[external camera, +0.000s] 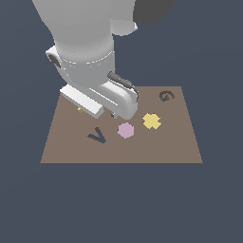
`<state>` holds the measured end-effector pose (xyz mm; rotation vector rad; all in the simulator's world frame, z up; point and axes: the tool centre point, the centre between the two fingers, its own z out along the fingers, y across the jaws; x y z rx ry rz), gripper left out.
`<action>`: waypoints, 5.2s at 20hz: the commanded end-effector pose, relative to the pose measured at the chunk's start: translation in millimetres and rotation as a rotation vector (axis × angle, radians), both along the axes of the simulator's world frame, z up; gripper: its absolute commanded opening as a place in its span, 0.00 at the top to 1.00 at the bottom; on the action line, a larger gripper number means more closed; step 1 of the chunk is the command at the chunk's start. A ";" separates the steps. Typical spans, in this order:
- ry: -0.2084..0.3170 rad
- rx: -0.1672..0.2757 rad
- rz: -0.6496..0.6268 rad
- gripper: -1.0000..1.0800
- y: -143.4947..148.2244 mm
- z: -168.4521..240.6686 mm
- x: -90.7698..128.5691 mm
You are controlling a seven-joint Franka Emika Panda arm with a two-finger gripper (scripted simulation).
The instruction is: Insert a designated object into the corresponding slot on a board.
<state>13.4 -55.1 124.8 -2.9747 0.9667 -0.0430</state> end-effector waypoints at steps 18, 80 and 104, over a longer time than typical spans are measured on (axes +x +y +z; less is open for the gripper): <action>0.025 0.006 -0.750 0.04 -64.9 -64.4 -50.4; 0.029 0.013 -1.101 1.00 -43.5 -89.3 -33.8; 0.026 0.022 -1.615 1.00 -19.1 -84.8 47.0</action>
